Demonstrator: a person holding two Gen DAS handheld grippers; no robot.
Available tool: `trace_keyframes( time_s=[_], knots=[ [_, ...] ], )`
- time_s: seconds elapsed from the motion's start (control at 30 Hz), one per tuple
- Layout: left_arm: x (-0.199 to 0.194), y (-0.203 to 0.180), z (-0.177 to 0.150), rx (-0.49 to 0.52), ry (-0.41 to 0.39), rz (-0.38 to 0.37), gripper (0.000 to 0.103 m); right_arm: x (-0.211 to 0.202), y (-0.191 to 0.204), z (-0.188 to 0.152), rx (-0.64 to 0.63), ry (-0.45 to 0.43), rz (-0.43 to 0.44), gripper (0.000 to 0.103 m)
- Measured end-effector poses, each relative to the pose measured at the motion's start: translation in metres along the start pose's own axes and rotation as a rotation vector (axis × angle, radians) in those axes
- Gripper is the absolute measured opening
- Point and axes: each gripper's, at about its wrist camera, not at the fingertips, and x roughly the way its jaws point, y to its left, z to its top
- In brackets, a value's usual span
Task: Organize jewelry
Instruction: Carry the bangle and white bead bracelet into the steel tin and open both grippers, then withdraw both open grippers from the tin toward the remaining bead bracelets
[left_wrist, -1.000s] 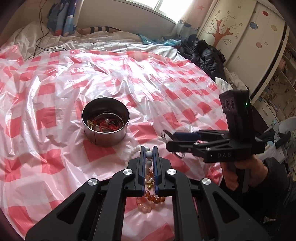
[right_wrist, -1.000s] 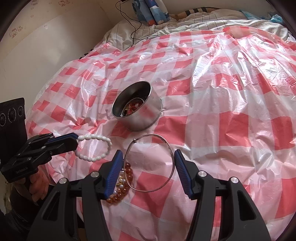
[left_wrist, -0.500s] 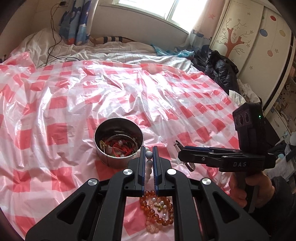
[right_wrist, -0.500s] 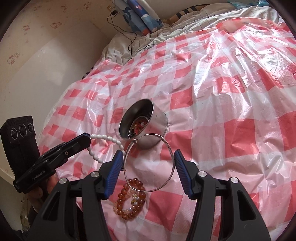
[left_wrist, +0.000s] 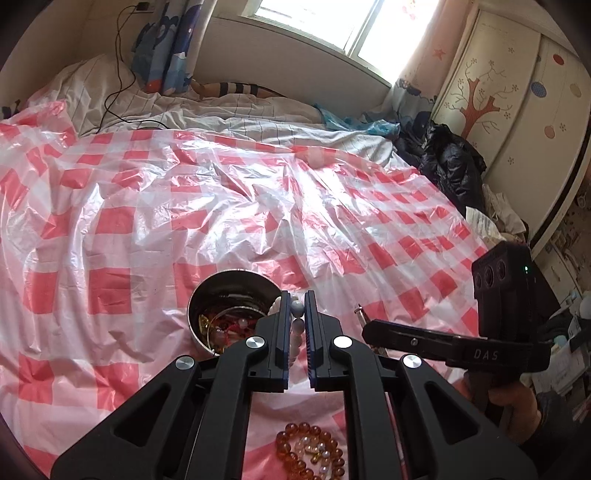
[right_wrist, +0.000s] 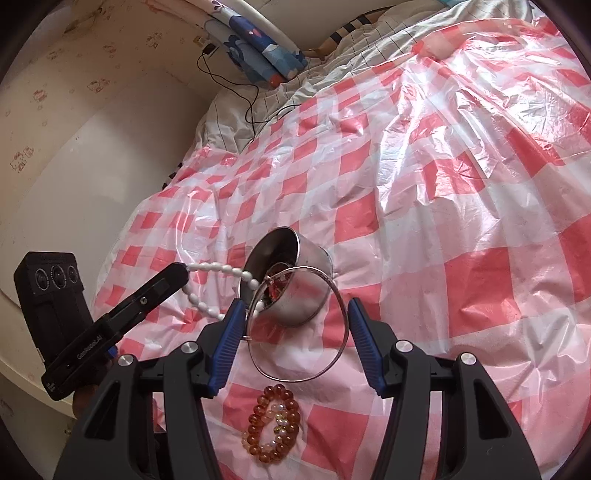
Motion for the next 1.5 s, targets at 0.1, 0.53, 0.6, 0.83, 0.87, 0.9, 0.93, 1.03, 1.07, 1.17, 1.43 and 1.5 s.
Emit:
trace_keyframes(
  time_s=[0.1,0.53,0.6,0.83,0.87,0.9,0.93,1.03,1.07,1.17,1.43,1.5],
  knots=[
    [0.006,0.003,0.005,-0.023,-0.012,-0.003,0.007,0.003,-0.002,0.004,0.021,-0.008,0.011,0.056],
    [0.053,0.059,0.000,-0.213,0.134,0.204,0.009,0.025,0.021,0.016,-0.044,-0.005,-0.010,0.056],
    [0.044,0.060,0.002,-0.207,0.107,0.225,0.016,0.033,0.031,0.016,-0.080,-0.004,-0.028,0.056],
    [0.015,0.068,0.003,-0.233,0.035,0.238,0.041,0.061,0.074,0.016,-0.242,-0.037,-0.119,0.056],
    [0.012,0.070,0.004,-0.237,0.030,0.240,0.042,0.067,0.078,0.016,-0.263,-0.041,-0.138,0.056],
    [0.009,0.071,0.004,-0.239,0.024,0.247,0.044,0.071,0.080,0.016,-0.278,-0.044,-0.154,0.057],
    [0.007,0.072,0.003,-0.236,0.020,0.253,0.046,0.076,0.082,0.015,-0.293,-0.049,-0.172,0.060],
    [-0.001,0.075,0.002,-0.220,0.002,0.309,0.054,0.084,0.082,0.016,-0.302,-0.058,-0.215,0.068],
    [-0.003,0.076,0.002,-0.218,0.001,0.311,0.055,0.081,0.081,0.016,-0.298,-0.065,-0.214,0.068],
    [-0.008,0.078,0.002,-0.199,-0.004,0.349,0.060,0.065,0.081,0.017,-0.292,-0.107,-0.213,0.072],
    [-0.010,0.047,-0.008,0.022,-0.025,0.514,0.078,0.042,0.044,0.014,-0.176,-0.062,-0.201,0.086],
    [-0.008,0.039,-0.011,0.064,-0.018,0.526,0.080,0.040,0.026,0.013,-0.116,-0.020,-0.190,0.086]
  ],
)
